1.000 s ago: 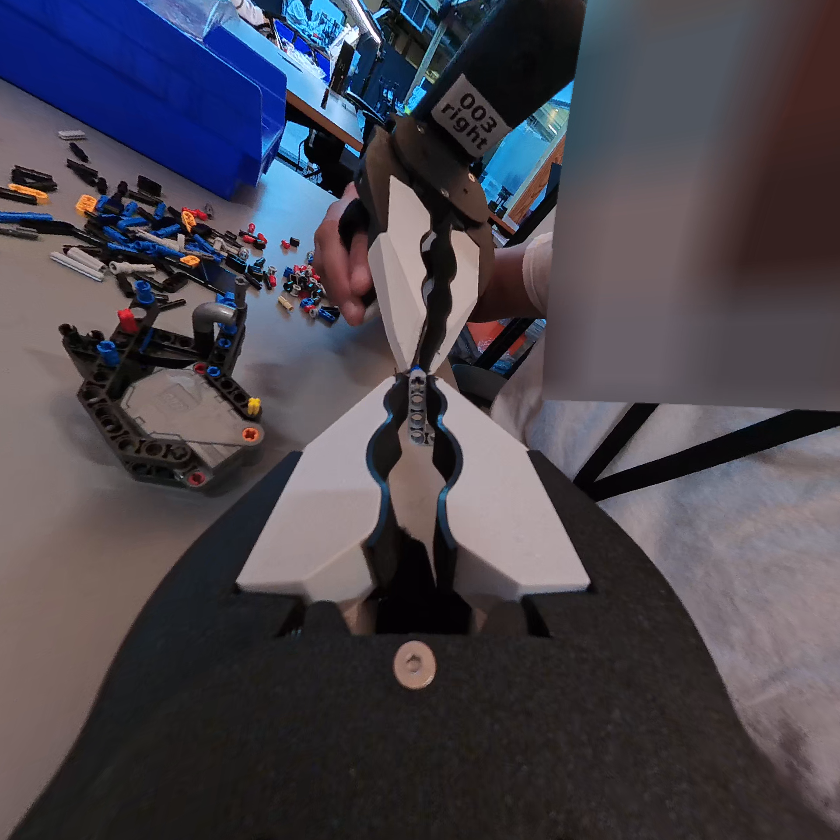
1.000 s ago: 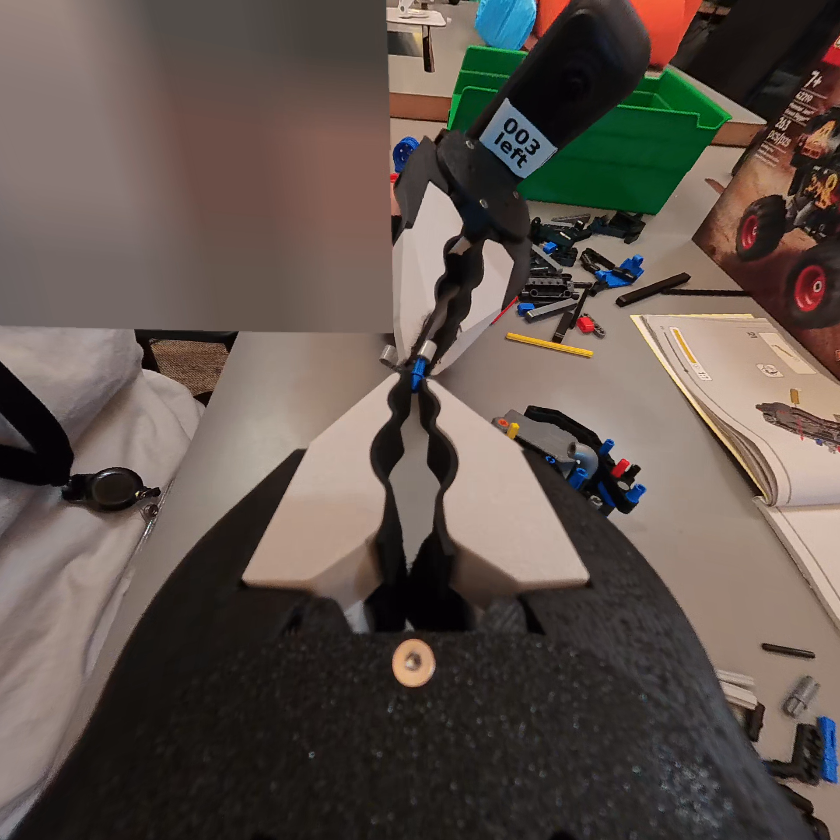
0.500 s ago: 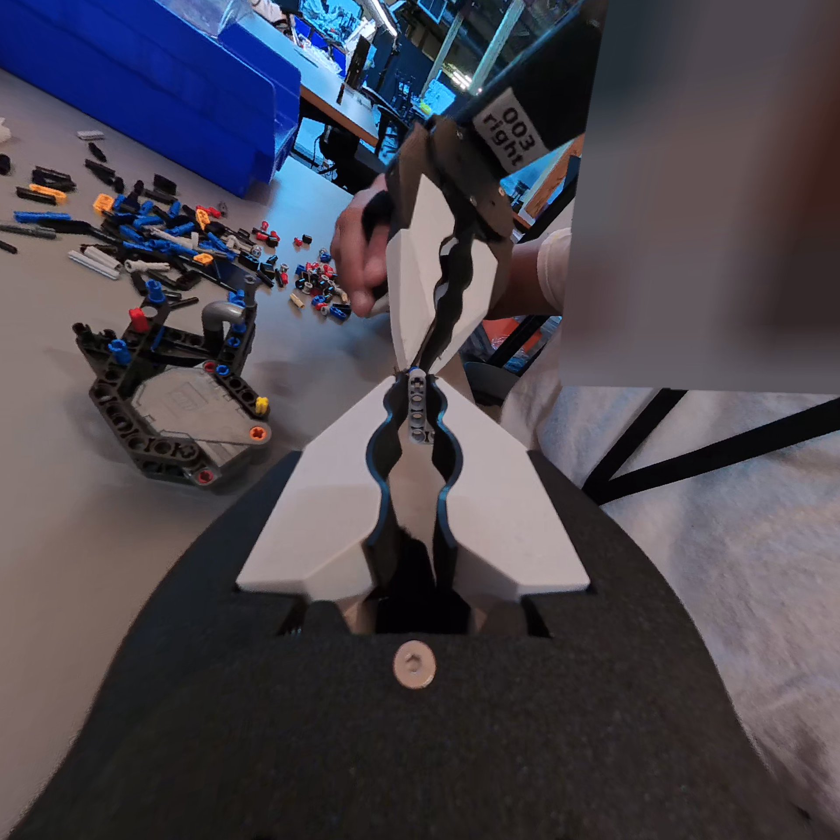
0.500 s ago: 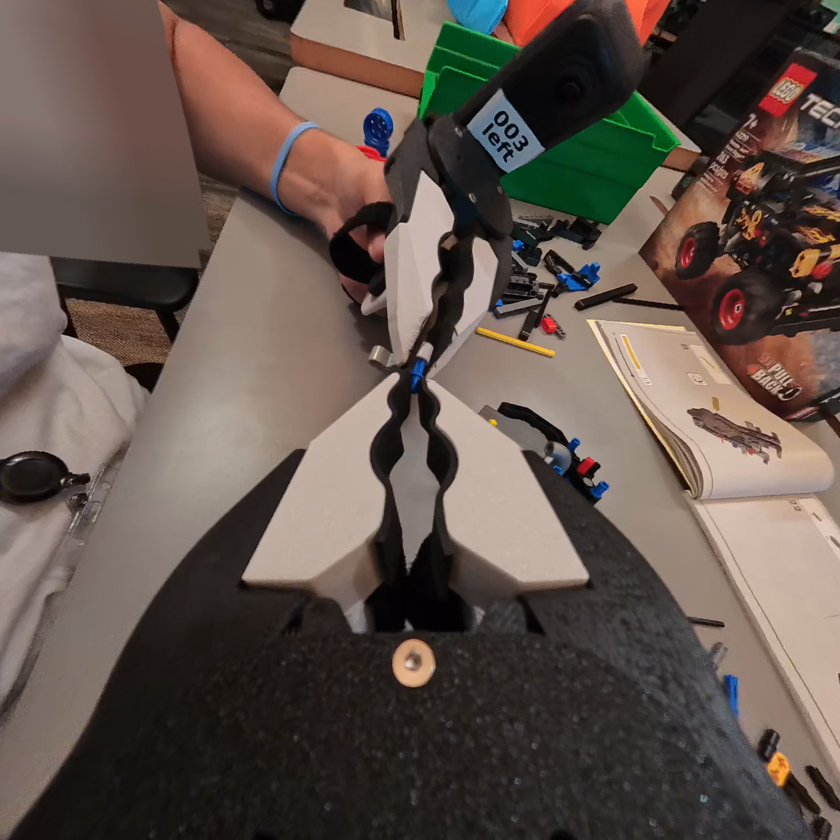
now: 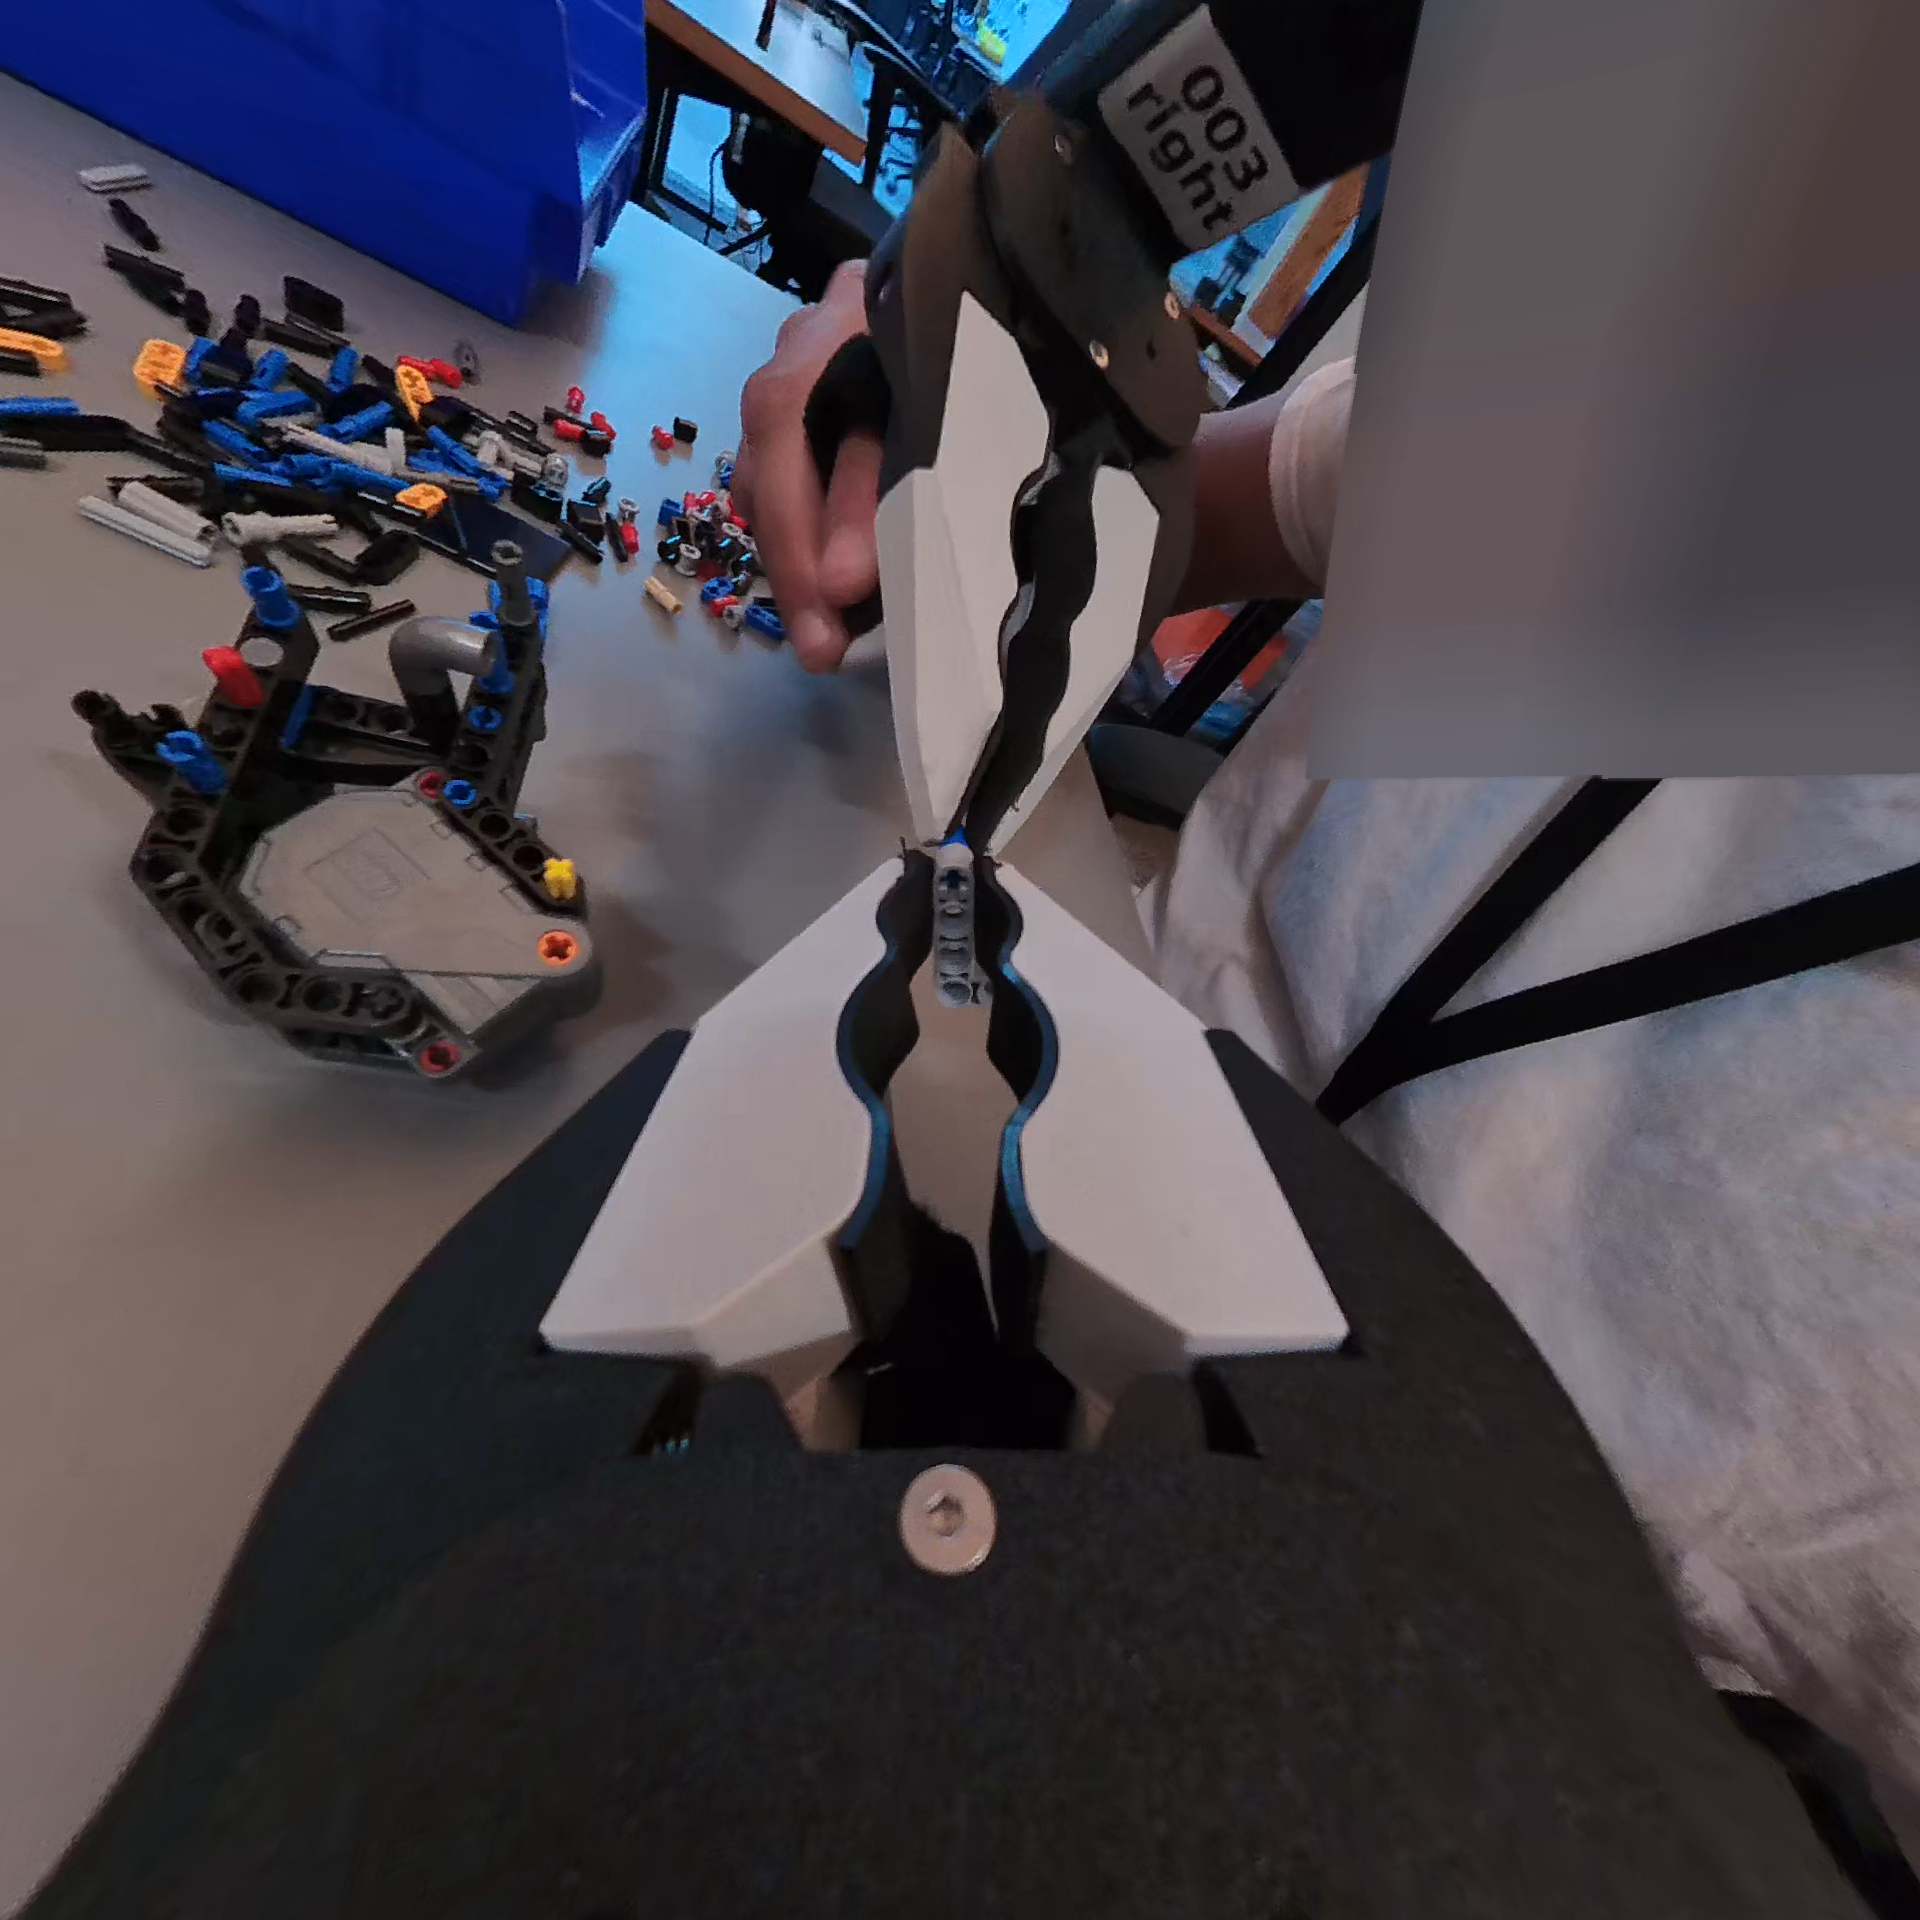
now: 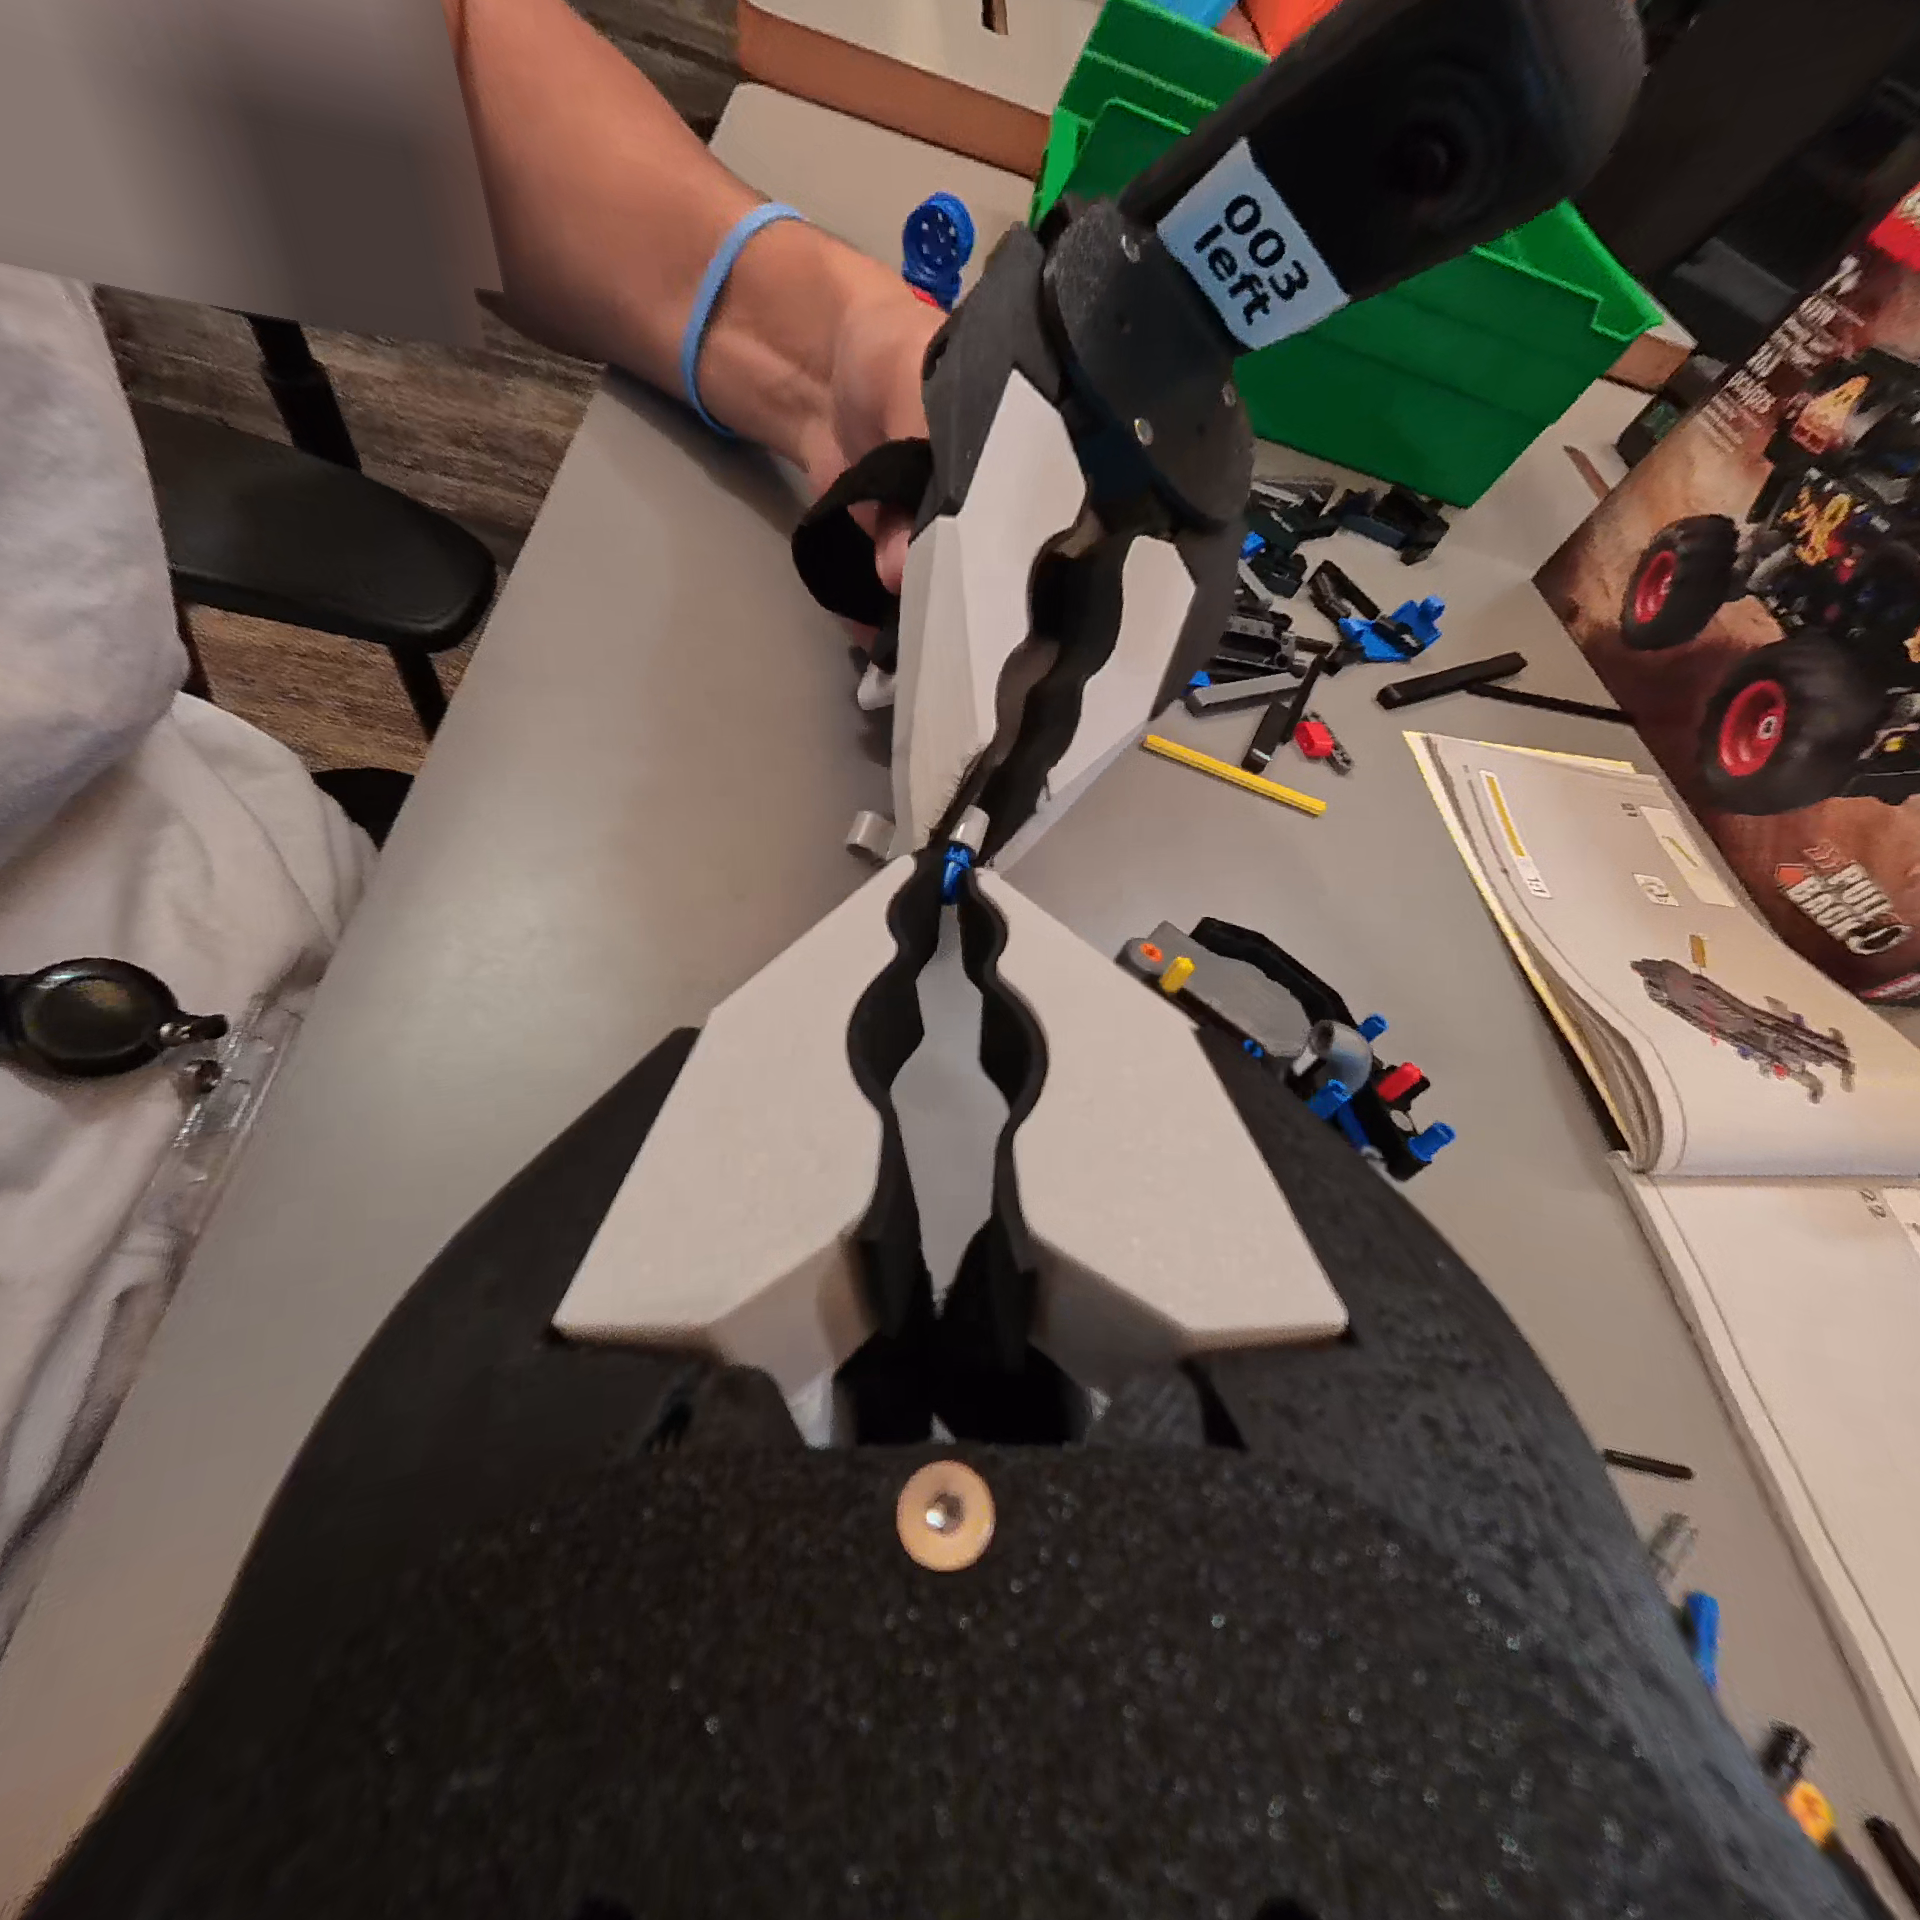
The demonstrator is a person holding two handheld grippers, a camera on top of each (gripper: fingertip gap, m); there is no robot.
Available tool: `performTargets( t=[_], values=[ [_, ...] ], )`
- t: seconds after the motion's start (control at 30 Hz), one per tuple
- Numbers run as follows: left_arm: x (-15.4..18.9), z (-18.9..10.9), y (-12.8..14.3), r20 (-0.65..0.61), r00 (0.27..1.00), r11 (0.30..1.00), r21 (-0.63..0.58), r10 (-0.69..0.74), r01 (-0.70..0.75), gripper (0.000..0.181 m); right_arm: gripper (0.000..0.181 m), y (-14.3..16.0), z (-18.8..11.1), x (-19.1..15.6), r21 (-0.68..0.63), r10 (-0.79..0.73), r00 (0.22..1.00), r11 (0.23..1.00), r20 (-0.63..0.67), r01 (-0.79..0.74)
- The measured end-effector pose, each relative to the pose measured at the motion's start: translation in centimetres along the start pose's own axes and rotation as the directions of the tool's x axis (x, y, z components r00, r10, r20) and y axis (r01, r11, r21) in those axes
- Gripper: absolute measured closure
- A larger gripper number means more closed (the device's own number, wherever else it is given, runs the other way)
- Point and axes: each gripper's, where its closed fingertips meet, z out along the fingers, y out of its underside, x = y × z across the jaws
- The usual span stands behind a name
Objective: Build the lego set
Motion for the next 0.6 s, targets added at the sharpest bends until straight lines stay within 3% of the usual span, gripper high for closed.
performTargets(
  t=[0.1, 0.2, 0.23, 0.3, 0.37, 0.43, 0.5, 0.6],
  values=[
    [-0.2, 0.2, -0.3, 0.047, 0.997, 0.998, 0.01, 0.057, -0.057, 0.175, 0.177, 0.1, -0.5, 0.2, 0.053, 0.037, 0.999, 0.998, 0.014, -0.038],
    [-1.2, -0.1, -0.9, 0.243, 0.923, 0.953, -0.025, 0.3, -0.303, 0.176, 0.169, 0.7, -0.9, 1.3, 0.065, 0.188, 0.981, 0.979, 0.044, -0.191],
    [-1.9, -0.5, -1.3, 0.341, 0.853, 0.915, -0.064, 0.395, -0.399, 0.176, 0.163, 0.9, -0.9, 1.6, 0.06, 0.257, 0.964, 0.964, 0.066, -0.261],
    [-3.3, -1.4, -1.8, 0.5, 0.644, 0.803, -0.214, 0.579, -0.555, 0.175, 0.154, 0.9, -0.7, 2.3, 0.061, 0.392, 0.915, 0.915, 0.098, -0.399],
    [-4.2, -2.0, -2.0, 0.568, 0.423, 0.68, -0.379, 0.706, -0.627, 0.176, 0.149, 0.6, -0.2, 3.2, 0.085, 0.499, 0.861, 0.858, 0.098, -0.507],
    [-5.1, -2.3, -1.9, 0.577, 0.257, 0.59, -0.517, 0.775, -0.62, 0.176, 0.151, -0.1, 0.1, 4.1, 0.133, 0.553, 0.831, 0.821, 0.063, -0.556],
    [-5.3, -2.6, -2.1, 0.589, 0.162, 0.548, -0.567, 0.792, -0.615, 0.176, 0.159, 0.1, 0.3, 4.7, 0.131, 0.519, 0.855, 0.849, -0.023, -0.512],
    [-5.5, -2.9, -2.4, 0.613, 0.122, 0.551, -0.583, 0.781, -0.597, 0.175, 0.159, 0.2, 0.6, 5.1, 0.131, 0.478, 0.872, 0.876, -0.103, -0.464]
  ],
)
